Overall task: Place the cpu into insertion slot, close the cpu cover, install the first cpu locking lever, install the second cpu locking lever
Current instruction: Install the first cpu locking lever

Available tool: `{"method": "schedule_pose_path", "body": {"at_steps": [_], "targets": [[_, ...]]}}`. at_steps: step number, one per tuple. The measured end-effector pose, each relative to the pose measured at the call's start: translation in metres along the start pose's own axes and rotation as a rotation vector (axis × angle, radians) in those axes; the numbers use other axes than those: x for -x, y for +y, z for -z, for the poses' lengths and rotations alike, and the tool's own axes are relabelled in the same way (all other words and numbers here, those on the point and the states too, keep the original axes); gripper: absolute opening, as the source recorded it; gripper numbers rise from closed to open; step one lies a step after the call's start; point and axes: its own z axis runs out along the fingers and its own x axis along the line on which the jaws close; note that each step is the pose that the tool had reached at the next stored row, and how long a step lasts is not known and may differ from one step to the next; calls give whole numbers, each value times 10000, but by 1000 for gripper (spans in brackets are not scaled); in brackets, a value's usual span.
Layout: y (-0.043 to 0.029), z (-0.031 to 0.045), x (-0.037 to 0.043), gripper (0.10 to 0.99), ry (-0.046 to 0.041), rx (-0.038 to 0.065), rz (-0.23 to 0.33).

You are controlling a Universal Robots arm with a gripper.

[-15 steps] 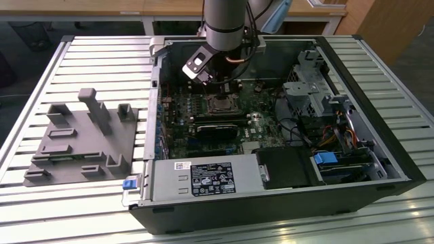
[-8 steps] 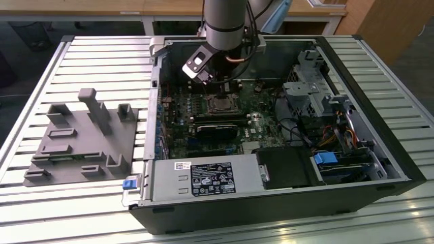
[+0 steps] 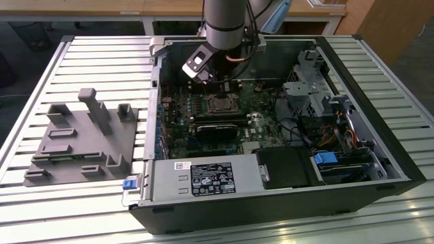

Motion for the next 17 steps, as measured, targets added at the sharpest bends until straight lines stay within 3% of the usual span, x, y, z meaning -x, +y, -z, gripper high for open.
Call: {"method": "schedule_pose_path", "body": {"at_steps": [17], "targets": [[3, 47, -3, 106, 3, 2, 0]]}}
